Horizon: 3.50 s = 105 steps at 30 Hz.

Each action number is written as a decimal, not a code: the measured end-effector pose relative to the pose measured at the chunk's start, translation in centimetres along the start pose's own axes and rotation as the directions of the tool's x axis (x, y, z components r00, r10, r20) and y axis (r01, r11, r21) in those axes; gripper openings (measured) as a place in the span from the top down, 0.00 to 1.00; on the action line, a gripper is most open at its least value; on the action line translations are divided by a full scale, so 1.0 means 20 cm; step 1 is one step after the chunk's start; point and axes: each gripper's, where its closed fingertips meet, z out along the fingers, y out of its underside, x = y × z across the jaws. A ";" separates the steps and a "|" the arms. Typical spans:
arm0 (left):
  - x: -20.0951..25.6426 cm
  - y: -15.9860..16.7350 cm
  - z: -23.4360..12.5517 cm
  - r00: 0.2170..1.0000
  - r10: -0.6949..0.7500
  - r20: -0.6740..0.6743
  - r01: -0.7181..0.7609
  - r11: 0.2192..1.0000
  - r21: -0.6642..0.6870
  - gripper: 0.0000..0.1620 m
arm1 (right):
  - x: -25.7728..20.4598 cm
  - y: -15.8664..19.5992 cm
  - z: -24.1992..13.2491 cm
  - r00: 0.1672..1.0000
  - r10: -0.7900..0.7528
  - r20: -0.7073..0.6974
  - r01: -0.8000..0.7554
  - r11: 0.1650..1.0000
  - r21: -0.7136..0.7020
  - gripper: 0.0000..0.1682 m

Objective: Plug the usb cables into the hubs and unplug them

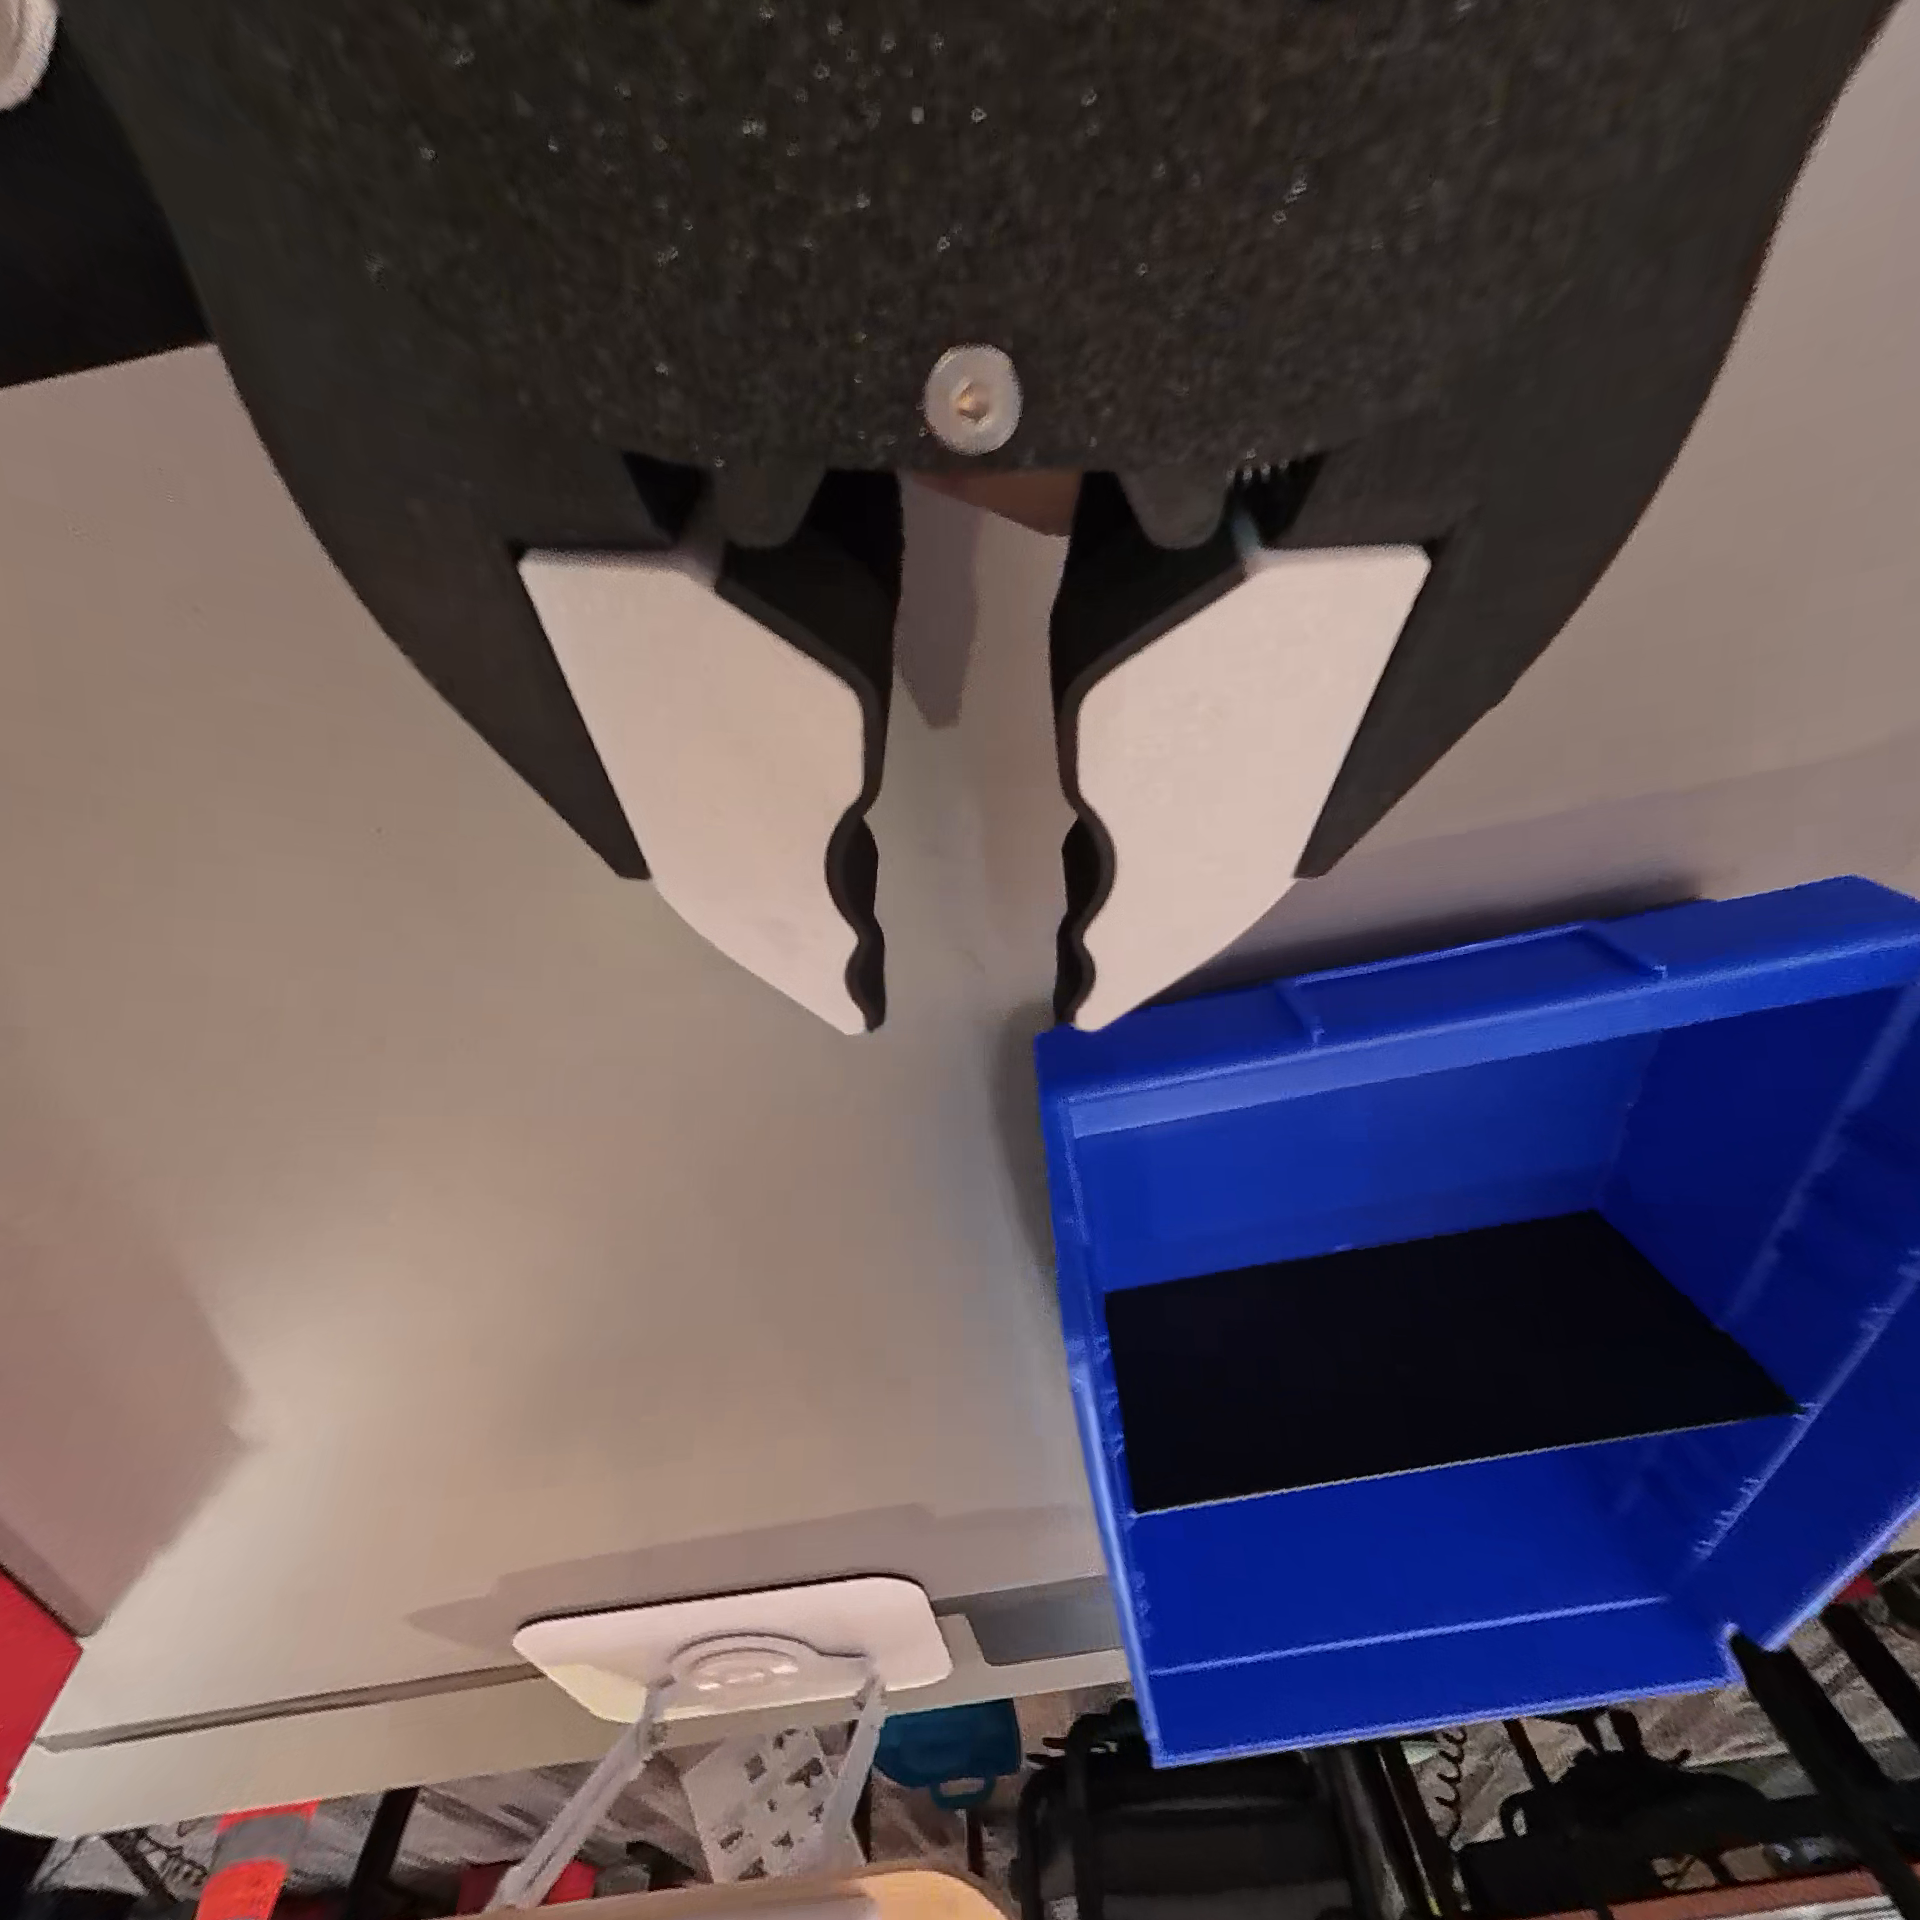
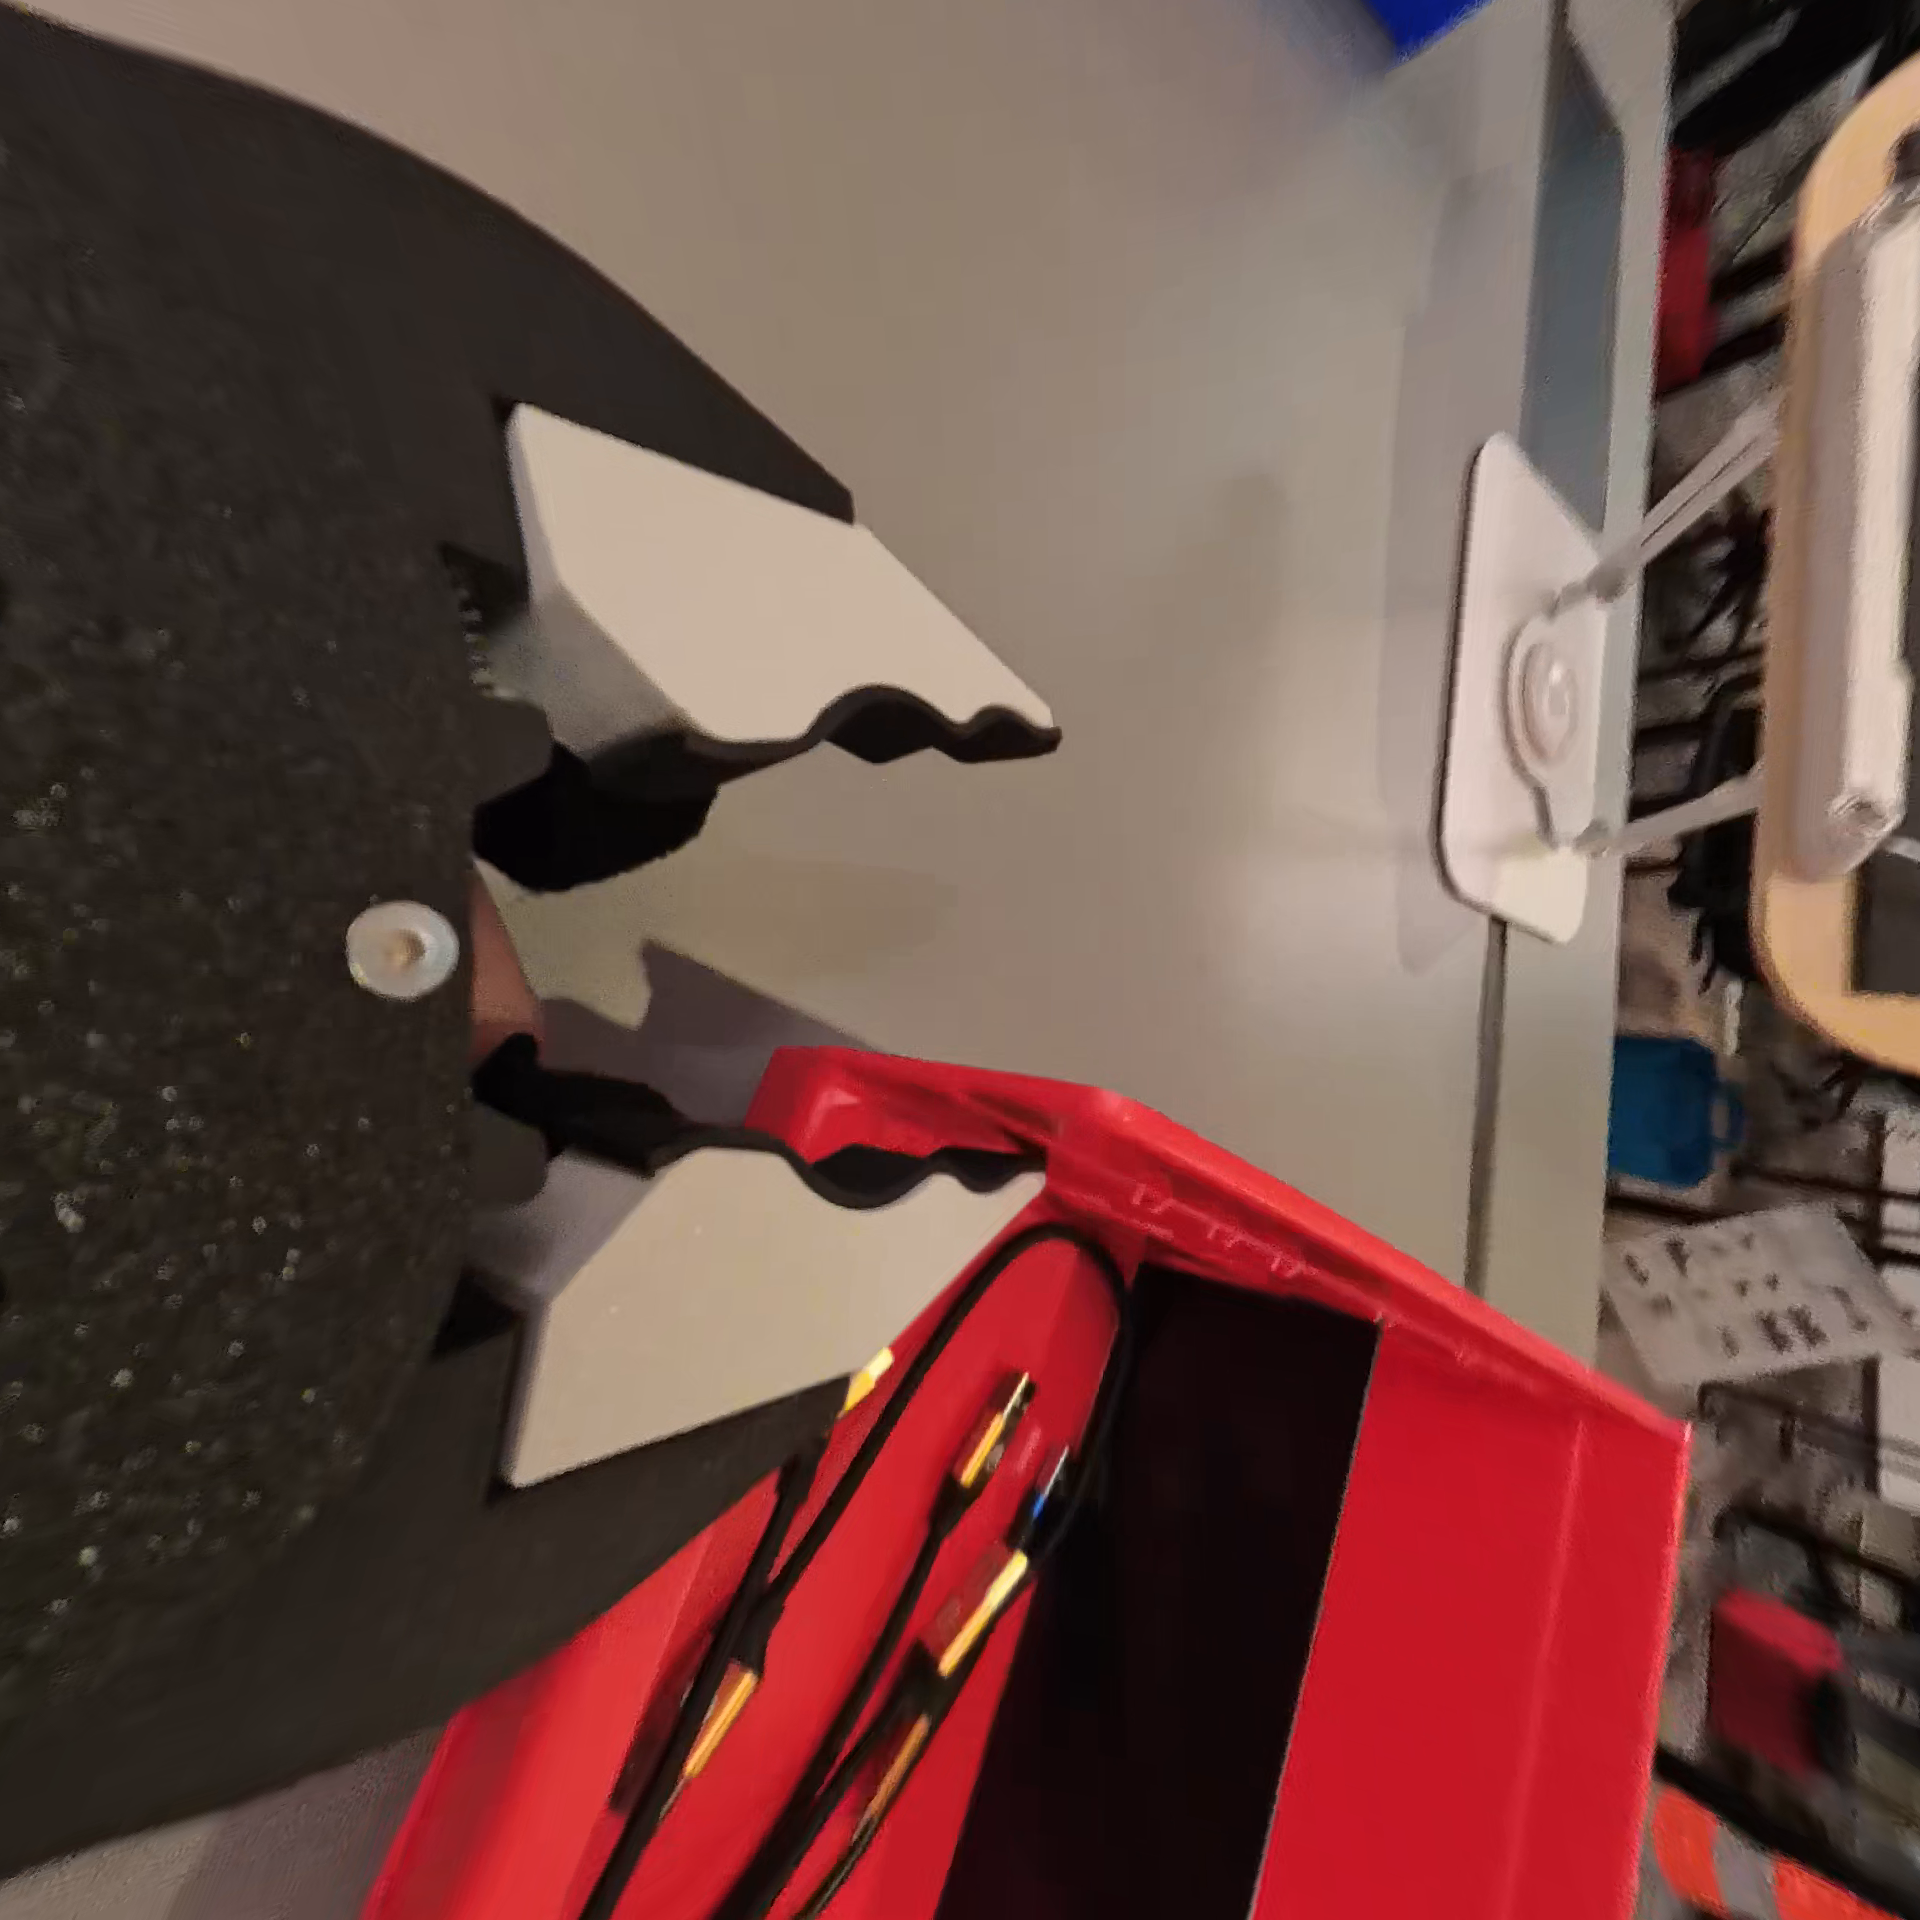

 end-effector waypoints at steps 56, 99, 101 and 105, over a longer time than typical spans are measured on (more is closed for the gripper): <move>1.73 -0.47 0.87 0.924 0.097 -0.371 -0.134 0.988 -0.077 0.98 | 0.81 0.15 -0.35 0.893 0.204 -0.402 -0.216 0.976 0.015 0.99; -1.12 -0.01 0.19 0.961 -0.275 0.022 0.274 0.961 0.048 0.81 | -0.58 0.07 -0.36 0.919 -0.325 0.224 0.296 0.942 0.156 0.83; -1.12 -0.02 0.22 0.973 -0.217 0.073 0.214 0.976 0.044 0.98 | -0.63 0.07 -0.40 0.913 -0.315 0.258 0.278 0.945 0.170 0.82; -1.08 -0.01 0.20 0.971 -0.225 0.076 0.225 0.974 0.007 0.98 | -0.91 0.03 -0.55 0.849 -0.319 0.421 0.218 0.938 0.271 0.95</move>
